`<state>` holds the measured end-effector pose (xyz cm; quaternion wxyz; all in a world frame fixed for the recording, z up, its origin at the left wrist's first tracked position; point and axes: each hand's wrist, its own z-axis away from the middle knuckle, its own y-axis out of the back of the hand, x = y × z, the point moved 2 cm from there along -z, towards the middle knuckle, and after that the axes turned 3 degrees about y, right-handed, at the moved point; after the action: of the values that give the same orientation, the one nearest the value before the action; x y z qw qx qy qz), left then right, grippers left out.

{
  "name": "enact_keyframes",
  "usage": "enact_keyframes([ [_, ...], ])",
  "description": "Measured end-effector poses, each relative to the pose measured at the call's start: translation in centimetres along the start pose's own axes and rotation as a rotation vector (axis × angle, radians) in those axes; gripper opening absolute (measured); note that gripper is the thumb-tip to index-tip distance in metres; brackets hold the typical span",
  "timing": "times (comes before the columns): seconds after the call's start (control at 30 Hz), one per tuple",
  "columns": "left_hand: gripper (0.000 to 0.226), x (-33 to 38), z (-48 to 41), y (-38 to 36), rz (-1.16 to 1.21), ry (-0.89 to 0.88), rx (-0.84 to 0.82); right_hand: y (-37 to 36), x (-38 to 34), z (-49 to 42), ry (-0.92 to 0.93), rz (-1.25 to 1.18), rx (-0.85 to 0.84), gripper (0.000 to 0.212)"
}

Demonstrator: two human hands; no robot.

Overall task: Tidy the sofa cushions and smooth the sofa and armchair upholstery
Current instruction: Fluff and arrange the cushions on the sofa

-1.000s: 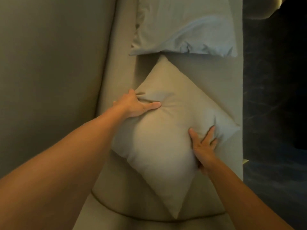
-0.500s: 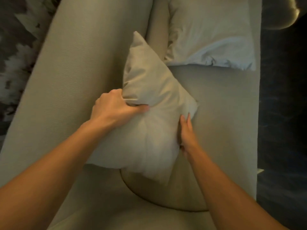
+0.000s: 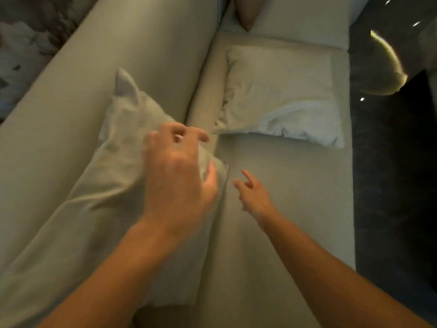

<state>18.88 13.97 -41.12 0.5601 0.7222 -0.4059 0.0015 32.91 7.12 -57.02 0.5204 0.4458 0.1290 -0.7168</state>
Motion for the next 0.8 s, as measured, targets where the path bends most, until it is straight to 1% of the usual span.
enact_keyframes([
  [0.03, 0.035, 1.0, -1.3, -2.6, 0.099, 0.039, -0.056, 2.9, -1.1, -1.5, 0.053, 0.081, 0.146, 0.053],
  [0.1, 0.029, 1.6, -4.4, -8.2, 0.228, 0.231, -0.223, 8.9, -3.8, -4.5, 0.178, 0.207, 0.432, 0.045],
  [0.13, 0.031, 1.5, -6.1, -11.1, 0.249, 0.344, -0.317, 11.7, -5.1, -6.1, 0.238, 0.241, 0.540, 0.047],
  [0.17, 0.038, 1.2, -7.9, -14.0, 0.259, 0.454, -0.402, 14.2, -6.2, -7.8, 0.254, 0.271, 0.612, 0.053],
  [0.2, 0.050, 0.8, -9.5, -16.6, 0.261, 0.548, -0.462, 16.5, -6.9, -9.7, 0.229, 0.304, 0.646, 0.062],
  [0.27, 0.078, -0.4, -12.6, -20.6, 0.238, 0.672, -0.484, 20.0, -7.0, -13.1, 0.128, 0.347, 0.605, 0.081],
  [0.33, 0.101, -1.7, -15.6, -23.4, 0.229, 0.721, -0.441, 21.8, -5.7, -16.0, 0.086, 0.288, 0.467, 0.098],
  [0.37, 0.111, -2.5, -16.7, -24.4, 0.222, 0.729, -0.448, 22.1, -4.6, -17.2, 0.080, 0.205, 0.384, 0.104],
  [0.4, 0.121, -3.1, -17.5, -25.6, 0.209, 0.721, -0.490, 22.1, -3.1, -18.2, 0.064, 0.107, 0.315, 0.105],
  [0.43, 0.131, -3.3, -17.7, -26.7, 0.172, 0.691, -0.567, 22.0, -1.5, -19.0, 0.044, 0.022, 0.268, 0.101],
  [0.5, 0.147, -3.2, -16.5, -29.1, 0.028, 0.612, -0.699, 21.7, 1.5, -20.1, 0.050, -0.056, 0.230, 0.091],
  [0.53, 0.149, -3.1, -15.5, -30.3, -0.039, 0.600, -0.696, 21.7, 2.5, -20.4, 0.061, -0.062, 0.215, 0.090],
  [0.57, 0.146, -2.8, -14.7, -31.1, -0.066, 0.608, -0.660, 21.7, 3.0, -20.6, 0.058, -0.065, 0.196, 0.090],
  [0.63, 0.139, -2.4, -14.6, -31.5, -0.025, 0.622, -0.609, 22.0, 3.1, -20.8, 0.013, -0.087, 0.161, 0.089],
  [0.67, 0.140, -2.2, -15.4, -31.1, -0.010, 0.597, -0.620, 22.2, 2.8, -20.7, -0.006, -0.108, 0.156, 0.089],
  [0.73, 0.140, -1.7, -17.7, -29.1, -0.031, 0.497, -0.634, 22.3, 1.9, -20.4, -0.020, -0.166, 0.183, 0.085],
  [0.8, 0.131, -0.6, -20.3, -26.1, -0.062, 0.364, -0.586, 21.4, 0.9, -20.0, -0.030, -0.248, 0.209, 0.079],
])
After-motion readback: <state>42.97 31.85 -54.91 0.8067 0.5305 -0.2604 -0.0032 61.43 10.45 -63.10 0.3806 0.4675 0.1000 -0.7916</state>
